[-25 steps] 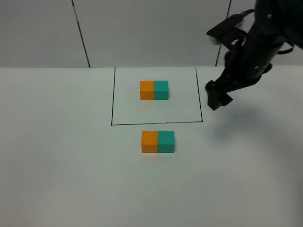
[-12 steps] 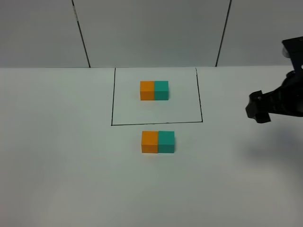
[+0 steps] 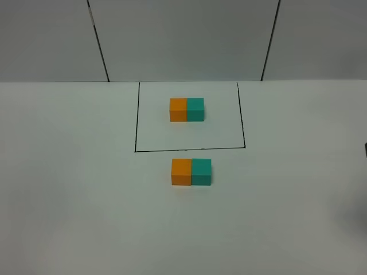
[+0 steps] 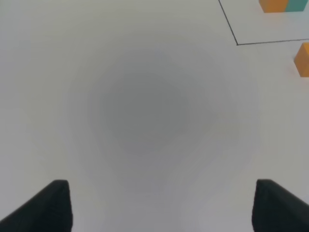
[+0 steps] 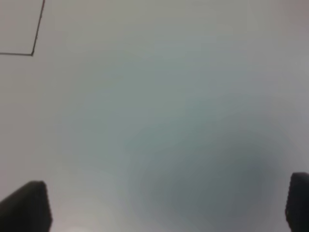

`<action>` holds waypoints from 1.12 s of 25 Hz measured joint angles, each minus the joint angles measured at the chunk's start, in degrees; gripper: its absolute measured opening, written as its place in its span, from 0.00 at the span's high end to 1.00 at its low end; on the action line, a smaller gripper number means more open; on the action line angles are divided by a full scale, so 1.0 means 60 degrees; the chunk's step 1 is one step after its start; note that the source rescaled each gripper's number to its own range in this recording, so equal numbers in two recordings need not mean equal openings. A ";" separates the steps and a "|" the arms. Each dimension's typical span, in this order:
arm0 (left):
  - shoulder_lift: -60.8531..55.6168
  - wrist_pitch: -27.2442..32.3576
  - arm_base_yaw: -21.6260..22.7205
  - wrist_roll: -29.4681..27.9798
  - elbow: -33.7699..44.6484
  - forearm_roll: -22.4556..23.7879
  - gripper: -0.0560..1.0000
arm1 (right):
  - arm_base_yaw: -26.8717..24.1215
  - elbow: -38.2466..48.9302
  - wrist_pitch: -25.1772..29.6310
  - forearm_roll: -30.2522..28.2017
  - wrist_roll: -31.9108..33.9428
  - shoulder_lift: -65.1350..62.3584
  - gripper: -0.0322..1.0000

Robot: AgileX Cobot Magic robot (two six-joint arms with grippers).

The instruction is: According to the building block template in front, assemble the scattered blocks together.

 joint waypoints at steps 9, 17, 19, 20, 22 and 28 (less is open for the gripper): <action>0.0000 0.0000 0.0000 0.0000 0.0000 0.0000 0.28 | 0.0000 0.1435 0.1569 -0.0254 0.0118 -0.3362 0.00; 0.0000 0.0000 0.0000 0.0000 0.0000 0.0000 0.28 | 0.0000 0.2860 0.2335 -0.0273 0.0473 -0.6531 0.00; 0.0000 0.0000 0.0000 0.0000 0.0000 0.0000 0.28 | 0.0000 0.3212 0.2396 -0.0257 0.0484 -0.7153 0.00; 0.0000 0.0000 0.0000 0.0000 0.0000 0.0000 0.28 | 0.0000 0.3324 0.2491 -0.0257 0.0484 -0.7447 0.00; 0.0000 0.0000 0.0000 0.0000 0.0000 0.0000 0.28 | 0.0000 0.3445 0.2707 -0.0254 0.0504 -0.7909 0.00; 0.0000 0.0000 0.0000 0.0000 0.0000 0.0000 0.28 | 0.0000 0.3505 0.3059 -0.0254 0.0513 -0.8939 0.01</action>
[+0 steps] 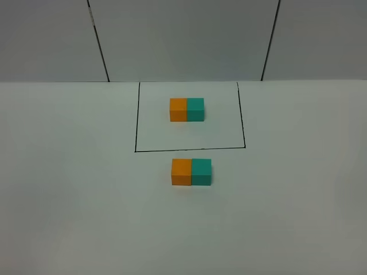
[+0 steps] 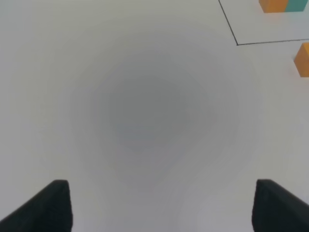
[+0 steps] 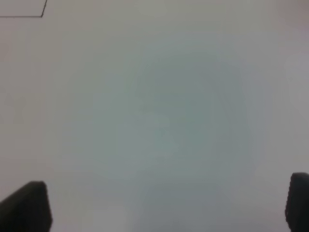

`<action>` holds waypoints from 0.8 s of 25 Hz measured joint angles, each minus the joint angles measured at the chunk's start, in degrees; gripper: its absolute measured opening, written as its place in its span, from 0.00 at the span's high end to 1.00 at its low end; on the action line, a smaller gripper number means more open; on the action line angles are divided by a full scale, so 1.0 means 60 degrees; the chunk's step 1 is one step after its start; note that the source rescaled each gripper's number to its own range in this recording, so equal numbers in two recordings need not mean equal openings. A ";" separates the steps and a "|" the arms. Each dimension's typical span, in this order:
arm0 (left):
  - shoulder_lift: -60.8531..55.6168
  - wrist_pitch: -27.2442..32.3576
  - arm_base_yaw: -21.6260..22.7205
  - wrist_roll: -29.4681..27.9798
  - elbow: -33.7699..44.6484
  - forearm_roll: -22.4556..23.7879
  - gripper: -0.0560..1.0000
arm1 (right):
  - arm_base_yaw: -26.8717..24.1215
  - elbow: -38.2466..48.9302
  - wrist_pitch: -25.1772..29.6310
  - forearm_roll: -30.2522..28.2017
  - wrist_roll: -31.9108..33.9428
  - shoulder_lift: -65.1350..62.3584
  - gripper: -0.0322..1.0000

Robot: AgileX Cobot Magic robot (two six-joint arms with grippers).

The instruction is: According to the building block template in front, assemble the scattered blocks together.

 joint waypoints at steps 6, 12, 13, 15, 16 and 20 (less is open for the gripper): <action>0.0000 0.0000 0.0000 0.0000 0.0000 0.0000 0.28 | 0.0000 0.0091 -0.0047 0.0008 -0.0031 -0.0642 0.02; 0.0000 0.0000 0.0000 0.0000 0.0000 0.0000 0.28 | 0.0000 0.0091 -0.0061 0.0077 -0.0151 -0.0642 0.04; 0.0000 0.0000 0.0000 0.0000 0.0000 0.0000 0.28 | 0.0000 0.0091 -0.0061 0.0086 -0.0173 -0.0642 0.05; 0.0000 0.0000 0.0000 0.0000 0.0000 0.0000 0.28 | 0.0000 0.0091 -0.0061 0.0086 -0.0181 -0.0642 0.06; 0.0000 0.0000 0.0000 0.0000 0.0000 0.0000 0.28 | 0.0000 0.0091 -0.0061 0.0086 -0.0181 -0.0642 0.07; 0.0000 0.0000 0.0000 0.0000 0.0000 0.0000 0.28 | 0.0000 0.0091 -0.0069 0.0125 -0.0181 -0.0642 0.14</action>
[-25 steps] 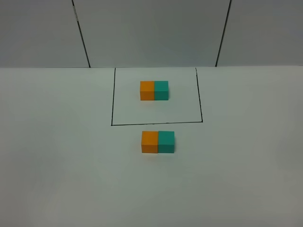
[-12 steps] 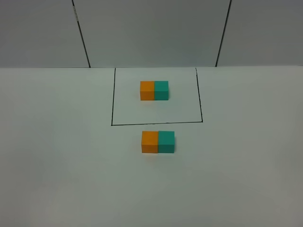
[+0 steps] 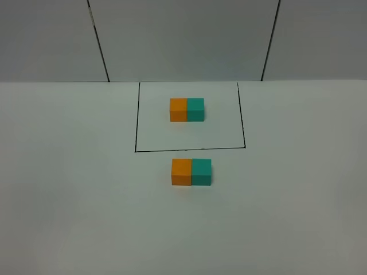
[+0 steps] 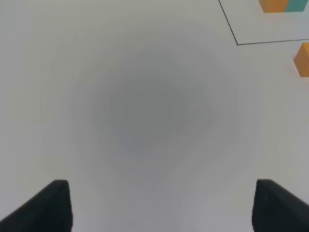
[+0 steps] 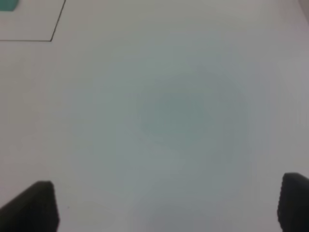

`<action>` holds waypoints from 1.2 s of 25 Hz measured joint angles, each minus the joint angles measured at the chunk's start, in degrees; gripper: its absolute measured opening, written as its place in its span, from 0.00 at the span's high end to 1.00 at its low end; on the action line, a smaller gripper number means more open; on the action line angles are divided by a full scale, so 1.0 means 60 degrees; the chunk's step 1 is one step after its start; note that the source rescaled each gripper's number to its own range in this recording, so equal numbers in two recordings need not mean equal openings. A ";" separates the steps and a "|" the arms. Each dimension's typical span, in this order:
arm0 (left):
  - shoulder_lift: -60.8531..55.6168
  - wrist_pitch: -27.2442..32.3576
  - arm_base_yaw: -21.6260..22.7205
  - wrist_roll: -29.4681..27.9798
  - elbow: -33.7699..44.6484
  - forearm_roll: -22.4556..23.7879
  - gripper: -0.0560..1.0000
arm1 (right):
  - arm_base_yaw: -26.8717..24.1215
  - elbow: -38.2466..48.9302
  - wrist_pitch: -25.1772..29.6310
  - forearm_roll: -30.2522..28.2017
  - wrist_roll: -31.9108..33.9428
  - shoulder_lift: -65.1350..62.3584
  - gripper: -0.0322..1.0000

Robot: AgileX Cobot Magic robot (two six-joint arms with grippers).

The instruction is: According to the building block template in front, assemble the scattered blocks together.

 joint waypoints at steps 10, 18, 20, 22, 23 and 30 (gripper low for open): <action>0.0000 0.0000 0.0000 0.0000 0.0000 0.0000 0.28 | 0.0000 0.0000 0.0000 0.0047 0.0000 0.0000 0.47; 0.0000 0.0000 0.0000 0.0000 0.0000 0.0000 0.28 | 0.0000 0.0000 0.0000 0.0047 0.0000 0.0000 0.73; 0.0000 0.0000 0.0000 0.0000 0.0000 0.0000 0.28 | 0.0000 0.0000 0.0000 0.0061 0.0000 0.0000 0.79; 0.0000 0.0000 0.0000 0.0000 0.0000 0.0000 0.28 | 0.0000 0.0000 0.0000 0.0075 0.0000 0.0000 0.85; 0.0000 0.0000 0.0000 0.0000 0.0000 0.0000 0.28 | 0.0000 0.0000 0.0000 0.0093 0.0000 0.0000 0.87; 0.0000 0.0000 0.0000 0.0000 0.0000 0.0000 0.28 | 0.0000 0.0000 -0.0003 0.0389 0.0000 0.0000 0.97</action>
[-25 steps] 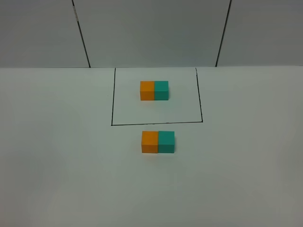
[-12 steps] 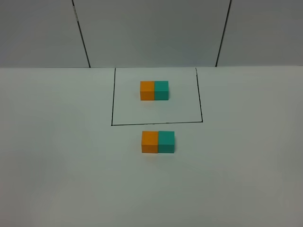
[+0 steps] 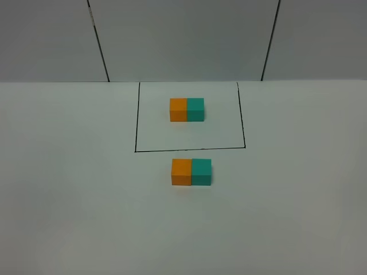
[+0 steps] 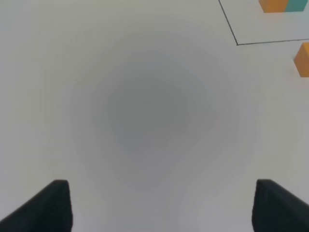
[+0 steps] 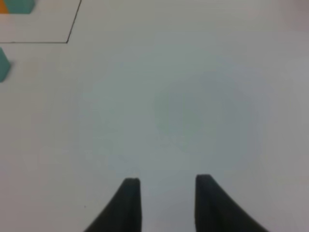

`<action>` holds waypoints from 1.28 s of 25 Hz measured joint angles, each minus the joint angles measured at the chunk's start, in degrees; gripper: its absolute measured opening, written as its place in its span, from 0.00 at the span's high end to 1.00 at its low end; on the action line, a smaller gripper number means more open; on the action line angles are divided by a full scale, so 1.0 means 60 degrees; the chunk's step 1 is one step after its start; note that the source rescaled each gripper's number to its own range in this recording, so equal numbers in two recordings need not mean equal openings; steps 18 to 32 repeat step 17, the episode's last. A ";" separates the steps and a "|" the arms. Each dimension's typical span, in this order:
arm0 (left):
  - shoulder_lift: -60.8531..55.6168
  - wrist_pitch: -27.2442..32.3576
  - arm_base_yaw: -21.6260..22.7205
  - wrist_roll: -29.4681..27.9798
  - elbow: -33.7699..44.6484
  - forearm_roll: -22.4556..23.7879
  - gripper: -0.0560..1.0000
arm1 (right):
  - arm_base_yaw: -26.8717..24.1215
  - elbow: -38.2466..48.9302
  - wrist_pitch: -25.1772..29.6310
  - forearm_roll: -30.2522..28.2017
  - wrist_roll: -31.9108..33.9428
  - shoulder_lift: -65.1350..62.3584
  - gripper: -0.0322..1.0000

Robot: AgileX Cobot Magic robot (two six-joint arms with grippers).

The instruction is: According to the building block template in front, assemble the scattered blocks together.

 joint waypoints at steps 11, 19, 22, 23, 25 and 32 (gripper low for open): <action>0.0000 0.0000 0.0000 0.0000 0.0000 0.0000 0.28 | 0.0000 0.0000 0.0000 0.0000 0.0000 0.0000 0.97; 0.0000 0.0000 0.0000 0.0000 0.0000 0.0000 0.29 | 0.0000 0.0000 0.0000 0.0072 0.0000 0.0000 0.97; 0.0000 0.0000 0.0000 0.0000 0.0000 0.0000 0.29 | 0.0000 0.0000 0.0000 0.0072 0.0000 0.0000 0.97; 0.0000 0.0000 0.0000 0.0000 0.0000 0.0000 0.29 | 0.0000 0.0000 0.0000 0.0072 0.0000 0.0000 0.97; 0.0000 0.0000 0.0000 0.0000 0.0000 0.0000 0.29 | 0.0000 0.0000 0.0000 0.0072 0.0000 0.0000 0.97; 0.0000 0.0000 0.0000 0.0000 0.0000 0.0000 0.29 | 0.0000 0.0000 0.0000 0.0072 0.0000 0.0000 0.97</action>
